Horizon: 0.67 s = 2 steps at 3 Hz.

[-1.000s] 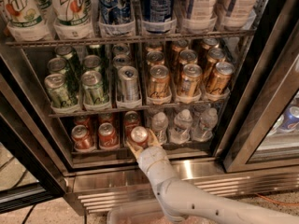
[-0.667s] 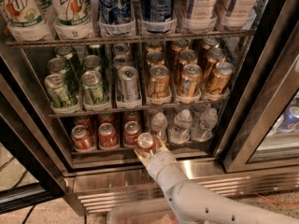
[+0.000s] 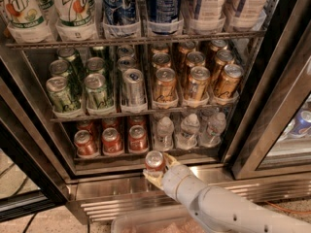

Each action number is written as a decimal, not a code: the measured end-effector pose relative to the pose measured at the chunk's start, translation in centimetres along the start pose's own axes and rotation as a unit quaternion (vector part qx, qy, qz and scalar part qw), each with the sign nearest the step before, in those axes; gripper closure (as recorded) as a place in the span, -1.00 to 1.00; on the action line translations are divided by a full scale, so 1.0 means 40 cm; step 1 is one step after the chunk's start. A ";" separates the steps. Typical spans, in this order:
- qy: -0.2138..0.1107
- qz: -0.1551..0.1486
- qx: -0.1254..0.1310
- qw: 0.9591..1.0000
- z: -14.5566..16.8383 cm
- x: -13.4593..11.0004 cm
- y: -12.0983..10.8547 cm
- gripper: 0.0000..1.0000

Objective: Pick coke can from bottom shelf of fridge

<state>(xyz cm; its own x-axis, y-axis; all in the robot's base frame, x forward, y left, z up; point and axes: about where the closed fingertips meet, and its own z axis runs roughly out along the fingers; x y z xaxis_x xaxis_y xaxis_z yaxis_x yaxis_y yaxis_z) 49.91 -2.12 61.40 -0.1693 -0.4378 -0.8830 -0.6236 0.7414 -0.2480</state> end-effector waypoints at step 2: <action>0.059 -0.010 -0.088 0.994 -0.039 0.046 -0.057 1.00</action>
Offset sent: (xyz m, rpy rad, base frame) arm -0.0450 -0.0315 -0.0098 -0.0087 0.3347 0.4184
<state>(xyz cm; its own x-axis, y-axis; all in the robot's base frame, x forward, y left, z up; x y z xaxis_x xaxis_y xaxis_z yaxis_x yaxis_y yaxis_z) 49.83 -5.43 60.96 -0.2383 -0.5157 -0.8229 -0.7494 0.6366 -0.1820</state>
